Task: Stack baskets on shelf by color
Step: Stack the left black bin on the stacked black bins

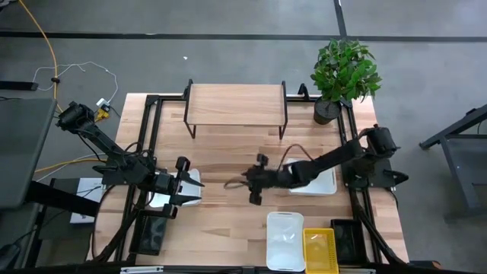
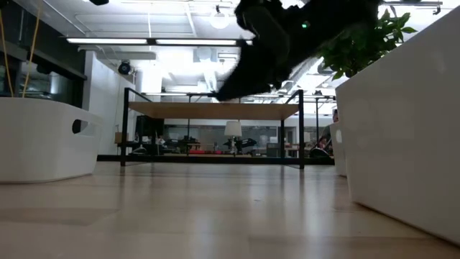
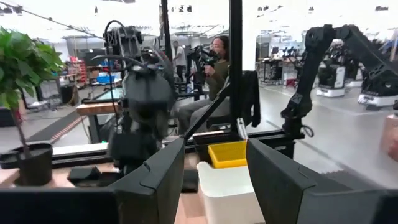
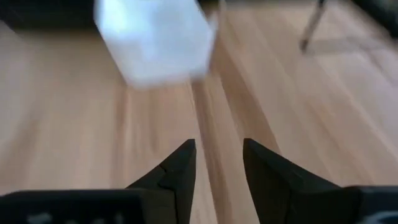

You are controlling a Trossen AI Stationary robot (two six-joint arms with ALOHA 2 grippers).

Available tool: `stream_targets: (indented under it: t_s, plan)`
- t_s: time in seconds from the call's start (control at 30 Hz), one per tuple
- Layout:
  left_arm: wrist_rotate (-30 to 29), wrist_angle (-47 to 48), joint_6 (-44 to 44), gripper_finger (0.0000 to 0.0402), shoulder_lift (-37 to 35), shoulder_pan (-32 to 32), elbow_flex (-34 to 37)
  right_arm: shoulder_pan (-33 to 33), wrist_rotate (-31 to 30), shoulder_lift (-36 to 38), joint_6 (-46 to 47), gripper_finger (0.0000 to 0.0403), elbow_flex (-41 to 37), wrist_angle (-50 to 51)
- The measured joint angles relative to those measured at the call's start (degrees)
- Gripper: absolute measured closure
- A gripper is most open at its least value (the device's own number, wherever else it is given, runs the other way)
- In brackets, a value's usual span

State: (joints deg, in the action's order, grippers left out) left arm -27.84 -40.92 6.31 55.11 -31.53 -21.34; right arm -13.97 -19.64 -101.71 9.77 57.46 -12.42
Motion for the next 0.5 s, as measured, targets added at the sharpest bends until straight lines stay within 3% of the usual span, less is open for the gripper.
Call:
stream_targets:
  t_s: [0.23, 0.37, 0.5]
  plan:
    - [-1.3, 1.1, 5.4, 0.0241, 0.0, 0.8, 0.0, 2.2, 9.5, 0.2, -8.7, 0.0284, -11.4, -36.9]
    - [-1.3, 1.4, 5.9, 0.0241, 0.0, 1.9, 0.0, 2.3, 9.5, 0.2, -13.1, 0.0284, -15.3, -47.7]
    - [-1.1, 1.8, 5.5, 0.0241, 0.0, 2.9, 0.0, 2.9, 8.1, 1.3, -13.3, 0.0284, -16.3, -49.5]
